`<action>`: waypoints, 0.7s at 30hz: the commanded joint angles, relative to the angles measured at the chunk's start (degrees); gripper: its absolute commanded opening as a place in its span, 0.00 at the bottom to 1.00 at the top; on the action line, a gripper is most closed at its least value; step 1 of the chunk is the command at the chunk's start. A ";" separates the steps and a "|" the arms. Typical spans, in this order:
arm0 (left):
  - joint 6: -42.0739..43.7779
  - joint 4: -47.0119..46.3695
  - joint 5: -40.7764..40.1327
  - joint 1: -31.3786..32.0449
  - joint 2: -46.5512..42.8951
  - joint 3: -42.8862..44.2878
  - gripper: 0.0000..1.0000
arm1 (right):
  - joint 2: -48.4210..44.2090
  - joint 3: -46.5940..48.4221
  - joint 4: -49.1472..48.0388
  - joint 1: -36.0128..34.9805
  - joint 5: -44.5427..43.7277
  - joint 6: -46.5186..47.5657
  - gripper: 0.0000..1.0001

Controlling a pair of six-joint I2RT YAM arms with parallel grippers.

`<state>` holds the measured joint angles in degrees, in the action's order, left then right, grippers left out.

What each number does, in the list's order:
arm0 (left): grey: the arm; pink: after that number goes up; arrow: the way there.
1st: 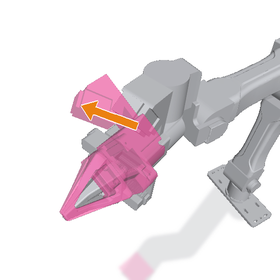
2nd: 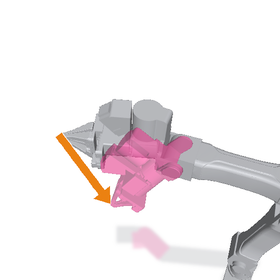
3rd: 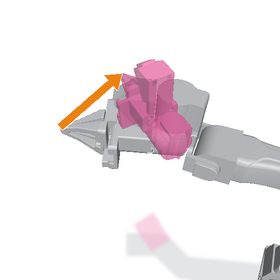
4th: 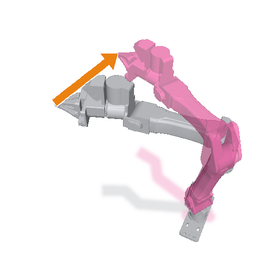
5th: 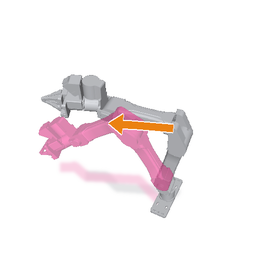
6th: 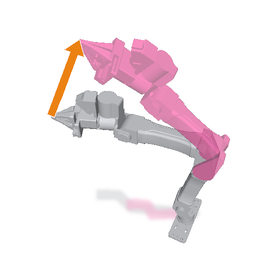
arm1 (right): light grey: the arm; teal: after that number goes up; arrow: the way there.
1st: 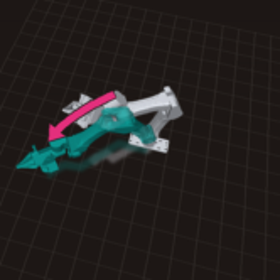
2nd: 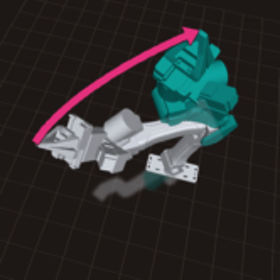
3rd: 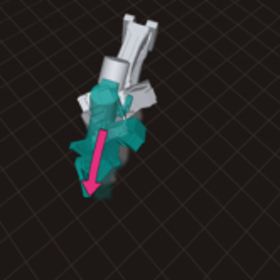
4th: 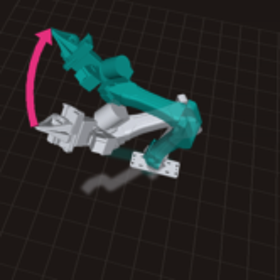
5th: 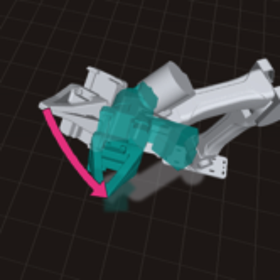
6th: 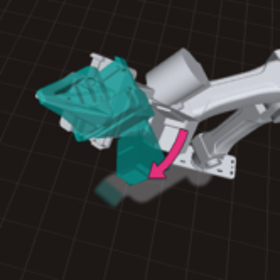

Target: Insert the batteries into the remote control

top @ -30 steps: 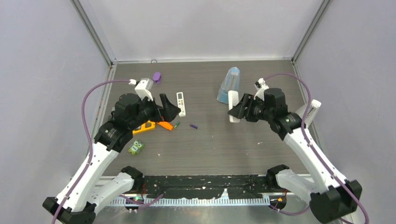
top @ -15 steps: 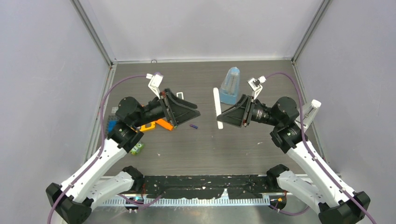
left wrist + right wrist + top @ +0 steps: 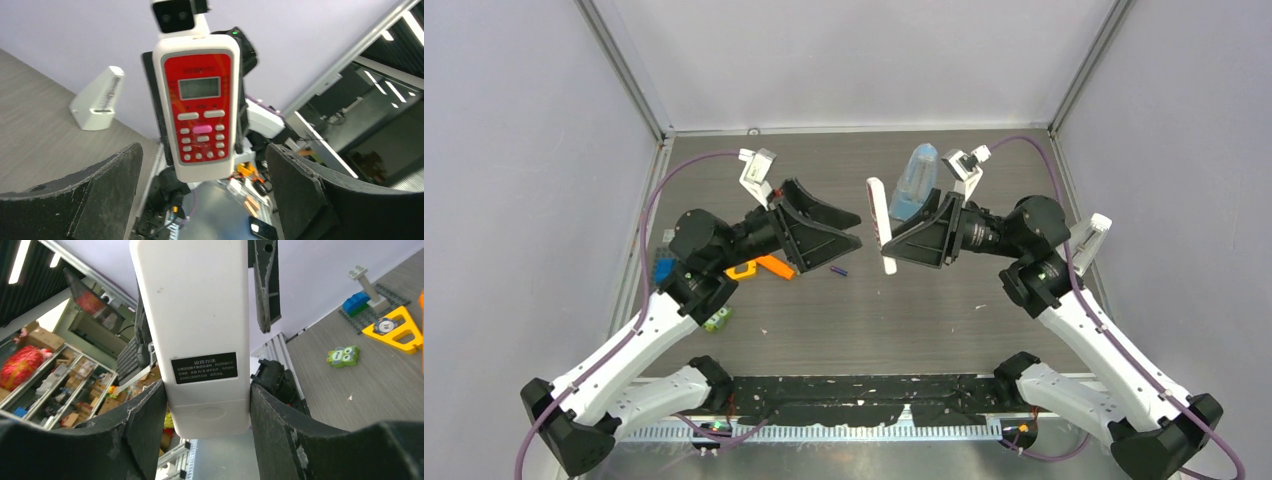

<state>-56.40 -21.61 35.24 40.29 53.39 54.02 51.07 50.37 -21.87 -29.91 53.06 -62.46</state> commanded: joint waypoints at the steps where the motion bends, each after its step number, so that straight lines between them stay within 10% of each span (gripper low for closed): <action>1: 4.93 4.21 -6.97 0.31 -1.77 2.69 0.95 | 0.41 10.32 27.03 -4.44 -10.18 19.50 0.32; 21: 11.35 40.65 -23.96 0.40 1.76 14.26 0.73 | 15.12 29.56 55.03 -29.09 -60.04 48.21 0.26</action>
<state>-45.82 7.79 15.68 40.49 52.64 63.88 64.05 73.91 30.74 -55.96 6.11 -19.97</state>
